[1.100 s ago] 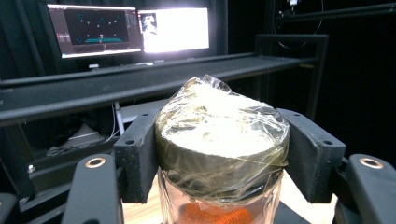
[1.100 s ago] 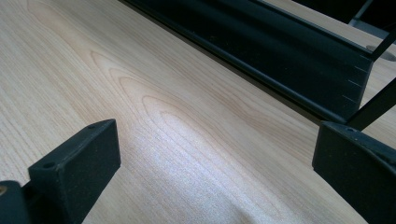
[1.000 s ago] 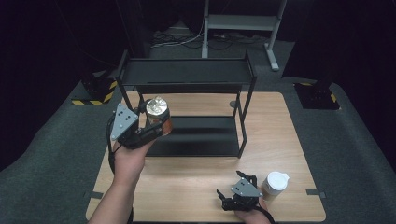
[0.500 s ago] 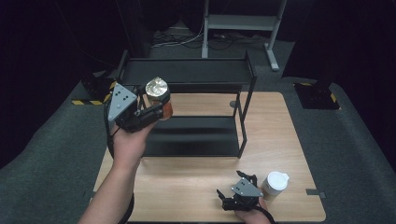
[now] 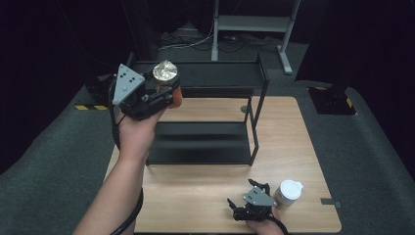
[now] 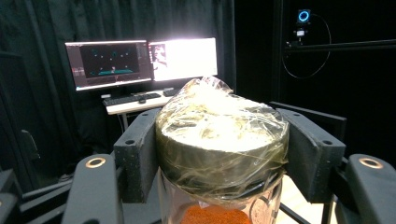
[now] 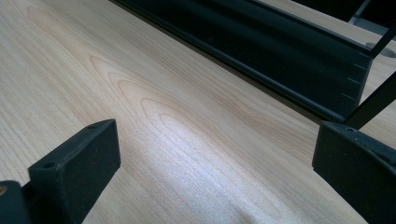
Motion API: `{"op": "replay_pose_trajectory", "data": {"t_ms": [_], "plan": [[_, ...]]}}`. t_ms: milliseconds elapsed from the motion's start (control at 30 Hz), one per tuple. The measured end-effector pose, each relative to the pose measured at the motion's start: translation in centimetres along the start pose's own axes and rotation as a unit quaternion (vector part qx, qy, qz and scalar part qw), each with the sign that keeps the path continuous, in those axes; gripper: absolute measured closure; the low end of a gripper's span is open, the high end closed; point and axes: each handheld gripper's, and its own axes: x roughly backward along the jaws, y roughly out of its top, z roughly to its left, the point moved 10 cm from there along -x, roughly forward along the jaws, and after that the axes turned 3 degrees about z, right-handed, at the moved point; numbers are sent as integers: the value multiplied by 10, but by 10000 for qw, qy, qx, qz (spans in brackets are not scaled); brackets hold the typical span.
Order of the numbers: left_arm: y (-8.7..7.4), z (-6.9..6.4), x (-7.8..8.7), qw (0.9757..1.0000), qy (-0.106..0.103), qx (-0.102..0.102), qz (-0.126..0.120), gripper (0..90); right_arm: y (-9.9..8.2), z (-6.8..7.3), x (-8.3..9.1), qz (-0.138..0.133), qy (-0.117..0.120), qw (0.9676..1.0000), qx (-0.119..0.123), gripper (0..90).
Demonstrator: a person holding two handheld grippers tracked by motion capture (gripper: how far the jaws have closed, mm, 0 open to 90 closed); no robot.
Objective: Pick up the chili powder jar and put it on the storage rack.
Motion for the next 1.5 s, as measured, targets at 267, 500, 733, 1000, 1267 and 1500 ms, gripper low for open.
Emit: {"op": "replay_pose_trajectory", "data": {"t_ms": [267,500,733,1000,1267,1500], "plan": [[9,1,-17,9999,122,4,-6,346,0,-1,0,-4,29,10000,-38,0],[11,4,-33,9997,247,8,72,346,0,-2,0,-13,52,10000,-74,0],[12,8,-49,9992,367,-6,123,346,-1,-2,0,-28,67,9999,-77,0],[9,14,-61,9988,470,78,123,346,-1,-3,1,-44,82,9999,-109,0],[5,19,-73,9982,573,72,154,346,-1,-3,1,-68,94,9999,-99,0],[2,21,-79,9979,609,94,192,346,-2,-3,1,-92,99,9999,-102,0]]}}
